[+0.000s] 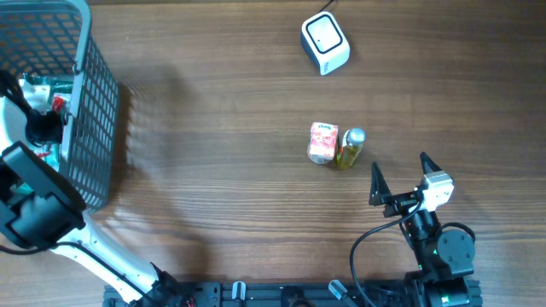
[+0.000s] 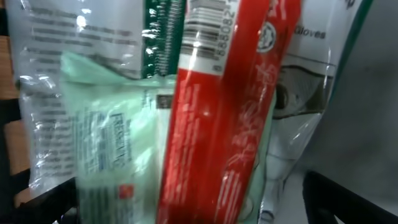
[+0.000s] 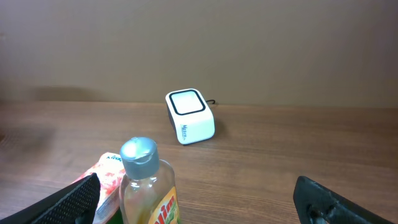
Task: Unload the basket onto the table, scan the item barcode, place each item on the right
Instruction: 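Move the left gripper into the basket and grasp the 3M gloves package, then lift the gloves package out and lower it onto the table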
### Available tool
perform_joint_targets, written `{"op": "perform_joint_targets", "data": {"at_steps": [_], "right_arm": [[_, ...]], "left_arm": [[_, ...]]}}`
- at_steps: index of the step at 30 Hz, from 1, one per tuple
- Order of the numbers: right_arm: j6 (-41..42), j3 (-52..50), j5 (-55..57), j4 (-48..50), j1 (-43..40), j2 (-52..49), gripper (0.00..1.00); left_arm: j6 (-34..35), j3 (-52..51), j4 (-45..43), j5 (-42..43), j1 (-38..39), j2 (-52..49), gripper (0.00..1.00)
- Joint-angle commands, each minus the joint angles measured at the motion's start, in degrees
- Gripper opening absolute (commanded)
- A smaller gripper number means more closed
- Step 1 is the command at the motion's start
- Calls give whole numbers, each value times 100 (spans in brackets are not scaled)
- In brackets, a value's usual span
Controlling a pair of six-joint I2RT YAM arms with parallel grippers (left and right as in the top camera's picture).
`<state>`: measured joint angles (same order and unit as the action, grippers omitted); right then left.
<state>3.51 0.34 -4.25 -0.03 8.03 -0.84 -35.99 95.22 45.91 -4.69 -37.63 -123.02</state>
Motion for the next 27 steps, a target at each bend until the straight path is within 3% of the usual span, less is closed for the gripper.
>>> {"op": "perform_joint_targets", "data": {"at_steps": [1, 3, 5, 6, 8, 12, 20, 27], "right_arm": [[-48, -4, -7, 15, -28, 24, 100], [-48, -4, -9, 15, -28, 24, 100], [-48, -4, -9, 15, -28, 24, 100], [-48, -4, -9, 15, -28, 24, 100], [-48, -4, -9, 17, -28, 24, 100], [-48, -4, -9, 15, -28, 24, 100], [-50, -4, -9, 15, -28, 24, 100], [-50, -4, -9, 15, -28, 24, 100]], "left_arm": [[-76, -55, -37, 13, -101, -295, 100], [70, -57, -70, 13, -157, -363, 100], [212, -57, -122, 13, -212, -411, 88], [219, -57, -138, 17, -243, -424, 65], [219, -57, -162, 17, -280, -426, 38], [262, -57, -188, 20, -326, -426, 4], [1239, 94, -308, 96, -227, -205, 4], [2111, 658, -313, 809, 72, 809, 4]]}}
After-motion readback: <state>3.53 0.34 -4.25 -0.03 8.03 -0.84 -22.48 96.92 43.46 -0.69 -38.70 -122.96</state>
